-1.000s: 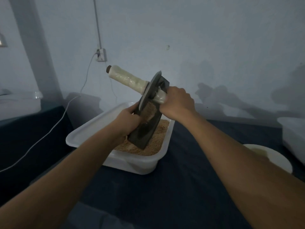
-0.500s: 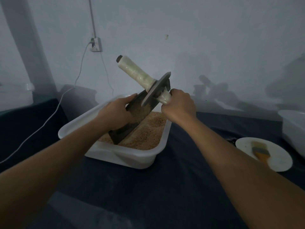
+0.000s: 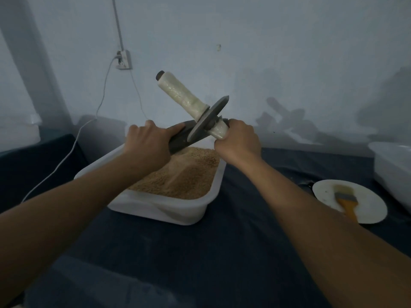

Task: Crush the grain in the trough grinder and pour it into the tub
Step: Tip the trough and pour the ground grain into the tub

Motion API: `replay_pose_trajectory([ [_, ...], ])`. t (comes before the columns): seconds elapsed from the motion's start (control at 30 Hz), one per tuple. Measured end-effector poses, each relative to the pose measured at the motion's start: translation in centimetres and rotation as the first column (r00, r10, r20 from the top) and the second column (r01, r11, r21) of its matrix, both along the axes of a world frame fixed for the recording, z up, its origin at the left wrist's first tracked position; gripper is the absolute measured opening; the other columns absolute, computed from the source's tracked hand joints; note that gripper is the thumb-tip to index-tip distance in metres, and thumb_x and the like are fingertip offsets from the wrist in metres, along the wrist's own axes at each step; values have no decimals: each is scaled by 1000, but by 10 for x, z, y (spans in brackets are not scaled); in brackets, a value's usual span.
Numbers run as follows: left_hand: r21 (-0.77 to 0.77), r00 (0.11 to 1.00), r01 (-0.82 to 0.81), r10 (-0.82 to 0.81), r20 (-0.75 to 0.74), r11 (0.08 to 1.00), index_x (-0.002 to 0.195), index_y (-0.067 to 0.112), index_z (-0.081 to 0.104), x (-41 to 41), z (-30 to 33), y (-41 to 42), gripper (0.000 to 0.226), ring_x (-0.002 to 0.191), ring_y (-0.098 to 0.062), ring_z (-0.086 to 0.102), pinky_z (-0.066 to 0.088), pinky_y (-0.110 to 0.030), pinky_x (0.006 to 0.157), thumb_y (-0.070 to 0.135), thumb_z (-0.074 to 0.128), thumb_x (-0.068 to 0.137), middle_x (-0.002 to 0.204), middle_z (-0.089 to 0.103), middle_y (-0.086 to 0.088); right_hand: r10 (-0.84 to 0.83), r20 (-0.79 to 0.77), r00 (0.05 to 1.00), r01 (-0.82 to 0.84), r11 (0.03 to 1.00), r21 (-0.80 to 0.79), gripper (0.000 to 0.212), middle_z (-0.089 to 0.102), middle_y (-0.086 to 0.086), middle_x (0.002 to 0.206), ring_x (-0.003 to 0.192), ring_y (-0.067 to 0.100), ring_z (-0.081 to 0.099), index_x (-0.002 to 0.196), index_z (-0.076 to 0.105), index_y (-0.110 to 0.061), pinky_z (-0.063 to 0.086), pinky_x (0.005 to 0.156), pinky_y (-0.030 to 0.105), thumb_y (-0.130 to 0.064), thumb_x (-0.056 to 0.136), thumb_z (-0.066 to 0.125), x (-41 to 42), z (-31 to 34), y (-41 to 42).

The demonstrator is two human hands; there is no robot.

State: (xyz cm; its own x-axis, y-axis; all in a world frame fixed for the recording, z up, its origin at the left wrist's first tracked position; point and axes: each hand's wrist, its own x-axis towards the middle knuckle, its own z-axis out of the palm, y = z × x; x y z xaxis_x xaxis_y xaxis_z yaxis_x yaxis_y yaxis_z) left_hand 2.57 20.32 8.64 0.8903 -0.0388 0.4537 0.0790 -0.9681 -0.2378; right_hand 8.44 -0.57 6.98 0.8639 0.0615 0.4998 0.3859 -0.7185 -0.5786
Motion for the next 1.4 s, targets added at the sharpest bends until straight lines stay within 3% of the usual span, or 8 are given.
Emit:
replay_pose_trajectory([
  [0.53, 136, 999, -35, 31, 36, 990, 160, 53, 4, 3, -5, -5, 70, 65, -19, 39, 44, -38, 73, 41, 45, 105, 93, 43, -9, -15, 1, 1000, 15, 1000, -3, 21, 56, -9, 76, 63, 12, 52, 95, 60, -25, 34, 51, 25, -21, 78, 70, -3, -5, -3],
  [0.67, -6, 999, 25, -24, 29, 1000, 158, 56, 12, 4, -3, -2, 64, 70, -23, 48, 53, -41, 78, 45, 45, 105, 93, 47, -8, -2, -8, 1000, 2, 1000, 3, 33, 63, -5, 87, 74, 20, 59, 112, 65, -25, 43, 58, 29, -21, 79, 70, -6, -3, -3],
  [0.77, -231, 995, 95, -102, -17, 968, 157, 52, 27, 7, 0, 2, 62, 83, -24, 55, 55, -44, 81, 33, 49, 103, 105, 64, -9, -4, -21, 1000, 4, 1000, 19, 19, 58, -9, 78, 68, 14, 57, 92, 59, -27, 39, 54, 26, -20, 79, 71, -7, -1, -5],
  [0.87, -522, 987, 53, -124, -101, 851, 155, 51, 35, 13, 5, 6, 69, 85, -16, 58, 50, -31, 67, 15, 50, 99, 117, 65, -3, -2, -25, 1000, 3, 999, 53, 28, 57, -9, 74, 63, 11, 54, 76, 46, -31, 36, 51, 24, -18, 76, 71, -8, 3, -6],
  [1.0, -866, 968, -30, -201, -150, 499, 142, 55, 51, 9, 15, 2, 64, 91, -21, 67, 54, -25, 57, 11, 60, 97, 107, 66, 3, 2, -28, 1000, 1, 995, 101, 23, 58, -7, 74, 64, 14, 57, 75, 48, -29, 37, 51, 25, -19, 73, 69, -10, 13, -9],
  [1.1, -937, 962, -64, -229, -149, 344, 138, 46, 60, 0, 23, -7, 64, 89, -26, 71, 56, -27, 54, 3, 60, 91, 103, 70, -3, -9, -9, 1000, 10, 997, 77, 21, 57, -7, 73, 63, 15, 56, 74, 48, -29, 36, 51, 25, -20, 74, 67, -11, 23, -15],
  [1.27, -993, 913, -94, -392, -115, 72, 134, 29, 67, -20, 34, -25, 70, 94, -44, 70, 58, -59, 91, -10, 45, 80, 109, 72, -23, -71, 20, 997, 71, 997, -5, 18, 57, -5, 73, 62, 16, 55, 75, 51, -25, 34, 50, 25, -14, 73, 65, -14, 35, -32],
  [1.4, -987, 851, -152, -515, -103, -53, 130, 15, 63, -31, 42, -44, 57, 67, -35, 70, 60, -40, 61, -8, 41, 82, 91, 69, -22, -122, 48, 991, 125, 989, -73, 17, 57, -4, 74, 61, 16, 54, 76, 52, -25, 32, 49, 25, -13, 74, 64, -16, 45, -51],
])
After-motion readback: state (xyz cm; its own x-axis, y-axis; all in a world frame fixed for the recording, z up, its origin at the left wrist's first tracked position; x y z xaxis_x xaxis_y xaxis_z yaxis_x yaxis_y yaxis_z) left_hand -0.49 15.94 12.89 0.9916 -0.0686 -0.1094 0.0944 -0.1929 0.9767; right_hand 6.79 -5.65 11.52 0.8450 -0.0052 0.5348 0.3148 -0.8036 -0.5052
